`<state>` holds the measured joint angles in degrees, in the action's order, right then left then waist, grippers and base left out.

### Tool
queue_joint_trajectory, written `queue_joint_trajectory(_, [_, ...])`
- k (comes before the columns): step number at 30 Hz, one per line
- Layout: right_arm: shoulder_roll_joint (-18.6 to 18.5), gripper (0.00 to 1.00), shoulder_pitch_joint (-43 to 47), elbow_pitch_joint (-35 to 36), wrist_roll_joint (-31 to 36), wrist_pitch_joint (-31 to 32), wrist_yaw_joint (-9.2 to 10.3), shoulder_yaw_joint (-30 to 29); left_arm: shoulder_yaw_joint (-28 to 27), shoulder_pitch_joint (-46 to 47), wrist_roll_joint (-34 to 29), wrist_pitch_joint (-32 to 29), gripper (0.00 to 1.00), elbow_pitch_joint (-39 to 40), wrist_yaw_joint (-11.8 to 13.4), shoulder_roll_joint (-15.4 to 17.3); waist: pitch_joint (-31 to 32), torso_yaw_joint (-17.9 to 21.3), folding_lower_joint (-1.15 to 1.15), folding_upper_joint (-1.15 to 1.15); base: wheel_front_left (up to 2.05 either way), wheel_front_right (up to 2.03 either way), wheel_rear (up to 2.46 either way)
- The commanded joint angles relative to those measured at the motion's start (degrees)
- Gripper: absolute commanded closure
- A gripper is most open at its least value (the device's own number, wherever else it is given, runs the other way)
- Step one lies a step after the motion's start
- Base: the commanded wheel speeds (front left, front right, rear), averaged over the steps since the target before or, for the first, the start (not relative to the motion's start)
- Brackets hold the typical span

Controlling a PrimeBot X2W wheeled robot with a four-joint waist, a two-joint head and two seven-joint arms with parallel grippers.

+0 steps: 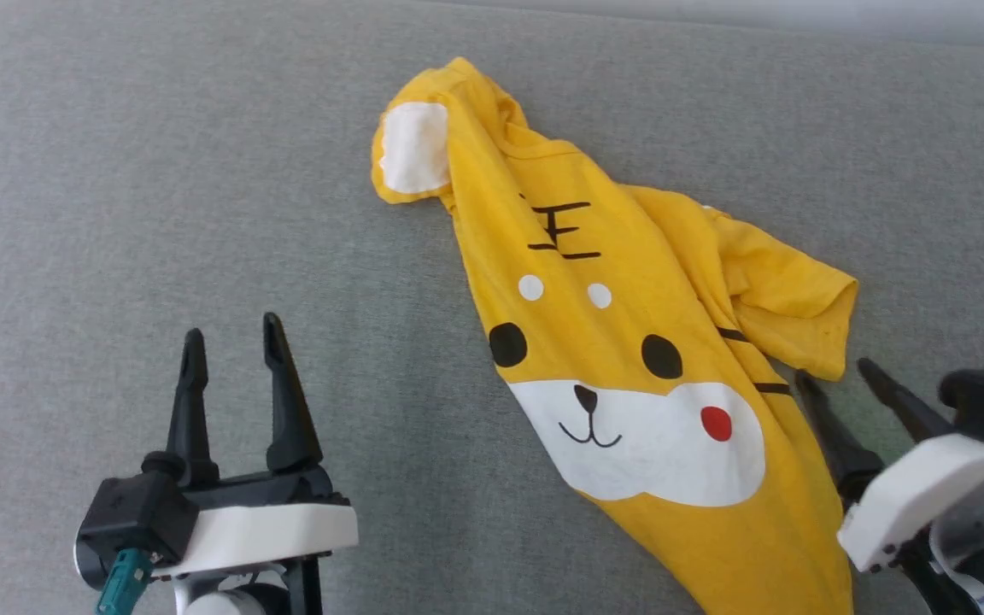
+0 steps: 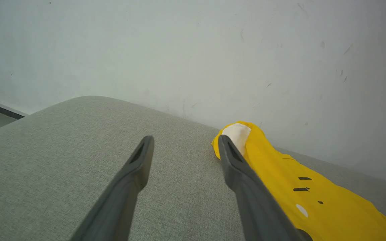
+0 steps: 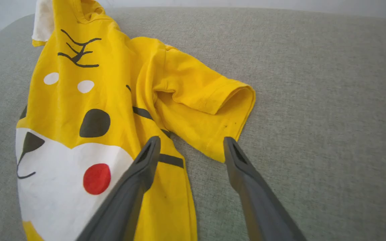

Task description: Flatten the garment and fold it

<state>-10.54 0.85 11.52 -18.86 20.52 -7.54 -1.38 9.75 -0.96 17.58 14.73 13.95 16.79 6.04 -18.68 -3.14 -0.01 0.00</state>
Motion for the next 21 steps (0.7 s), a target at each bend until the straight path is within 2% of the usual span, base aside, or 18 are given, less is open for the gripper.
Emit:
queue_joint_trajectory(1, [-0.5, 0.00, -1.4, -0.7, -0.8, 1.1, 0.05, 1.0, 0.2, 0.8, -0.4, 0.3, 0.00, -0.3, -0.5, -0.2, 0.5, -1.1, 0.01, 0.00, 0.00, 0.00, 0.00])
queue_joint_trajectory(8, [-4.0, 0.00, -3.9, -7.5, -1.6, 9.0, 0.05, 9.0, 0.5, 1.8, -1.2, 0.3, 0.00, -1.5, -2.1, -0.5, 0.9, -2.5, 0.01, 0.00, 0.00, 0.00, 0.00])
queue_joint_trajectory(12, [-5.0, 0.00, -4.5, -11.1, -1.4, 10.7, 0.05, 12.6, 0.8, 1.6, -1.3, 0.3, 0.00, -2.1, -2.6, -0.8, 1.2, -3.0, 0.01, 0.00, 0.00, 0.00, 0.00])
queue_joint_trajectory(13, [-5.0, 0.55, -4.7, -11.6, -1.6, 10.5, 0.05, 12.9, 0.9, 1.5, -1.3, 0.3, 0.00, -2.3, -2.7, -0.8, 1.3, -3.0, 0.01, 0.00, 0.00, 0.00, 0.00])
queue_joint_trajectory(14, [-4.9, 0.88, -4.8, -12.1, -1.7, 10.3, 0.05, 12.9, 1.0, 1.5, -1.3, 0.3, 0.00, -2.4, -2.8, -0.8, 1.4, -3.1, 0.01, 0.00, 0.00, 0.00, 0.00])
queue_joint_trajectory(15, [-4.8, 1.00, -5.0, -12.3, -1.8, 10.0, 0.05, 12.9, 1.0, 1.4, -1.3, 0.3, 0.00, -2.5, -2.9, -0.8, 1.6, -3.1, 0.01, 0.00, 0.00, 0.00, 0.00])
queue_joint_trajectory(21, [-5.8, 1.00, -6.8, -8.9, -2.6, 8.1, 0.05, 13.9, 1.2, 1.2, -1.5, 0.3, 0.00, -2.9, -3.2, -0.6, 2.3, -1.9, 0.01, 0.00, 0.00, 0.00, 0.00])
